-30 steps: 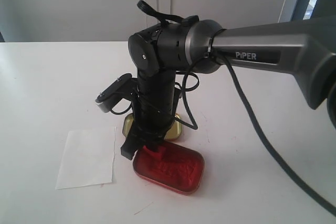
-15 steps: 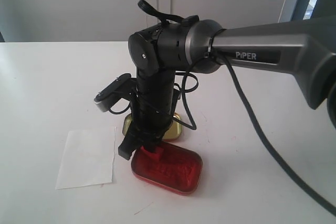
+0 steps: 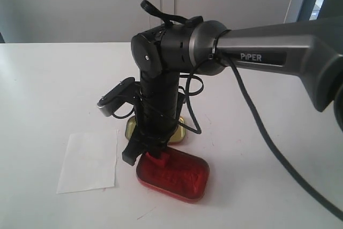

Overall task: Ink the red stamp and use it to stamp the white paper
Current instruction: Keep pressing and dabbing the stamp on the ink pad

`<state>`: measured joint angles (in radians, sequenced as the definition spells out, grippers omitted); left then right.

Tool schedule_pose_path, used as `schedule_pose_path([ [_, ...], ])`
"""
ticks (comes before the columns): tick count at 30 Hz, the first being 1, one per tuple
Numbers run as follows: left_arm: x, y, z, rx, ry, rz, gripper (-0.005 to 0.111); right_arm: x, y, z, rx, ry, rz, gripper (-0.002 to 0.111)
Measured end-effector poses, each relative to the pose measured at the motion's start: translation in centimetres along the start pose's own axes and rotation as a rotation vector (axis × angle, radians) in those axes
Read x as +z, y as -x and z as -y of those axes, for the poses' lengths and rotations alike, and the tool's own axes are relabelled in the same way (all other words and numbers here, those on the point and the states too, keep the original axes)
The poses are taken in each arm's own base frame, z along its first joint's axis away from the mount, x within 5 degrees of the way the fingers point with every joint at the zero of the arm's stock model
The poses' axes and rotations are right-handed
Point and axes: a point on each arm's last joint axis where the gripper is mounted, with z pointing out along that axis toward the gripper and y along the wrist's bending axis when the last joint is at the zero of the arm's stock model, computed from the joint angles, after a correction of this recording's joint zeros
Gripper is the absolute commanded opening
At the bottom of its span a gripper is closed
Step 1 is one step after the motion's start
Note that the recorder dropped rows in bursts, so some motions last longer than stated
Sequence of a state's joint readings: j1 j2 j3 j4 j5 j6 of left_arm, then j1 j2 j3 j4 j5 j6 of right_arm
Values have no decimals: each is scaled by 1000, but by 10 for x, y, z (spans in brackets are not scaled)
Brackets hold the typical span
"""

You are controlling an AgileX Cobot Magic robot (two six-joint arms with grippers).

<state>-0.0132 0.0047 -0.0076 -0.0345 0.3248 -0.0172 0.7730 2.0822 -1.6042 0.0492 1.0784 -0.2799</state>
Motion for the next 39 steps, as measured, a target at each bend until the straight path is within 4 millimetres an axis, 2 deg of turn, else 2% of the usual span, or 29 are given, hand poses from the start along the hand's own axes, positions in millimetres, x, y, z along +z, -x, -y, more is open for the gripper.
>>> schedule_pose_path([
  [15,0,0,0,0,0,0,0,0,-3,-1,-17,11,-38,0],
  [23,0,0,0,0,0,0,0,-12,5,1,-21,2,-2,0],
  [39,0,0,0,0,0,0,0,-1,6,1,-18,12,-24,0],
])
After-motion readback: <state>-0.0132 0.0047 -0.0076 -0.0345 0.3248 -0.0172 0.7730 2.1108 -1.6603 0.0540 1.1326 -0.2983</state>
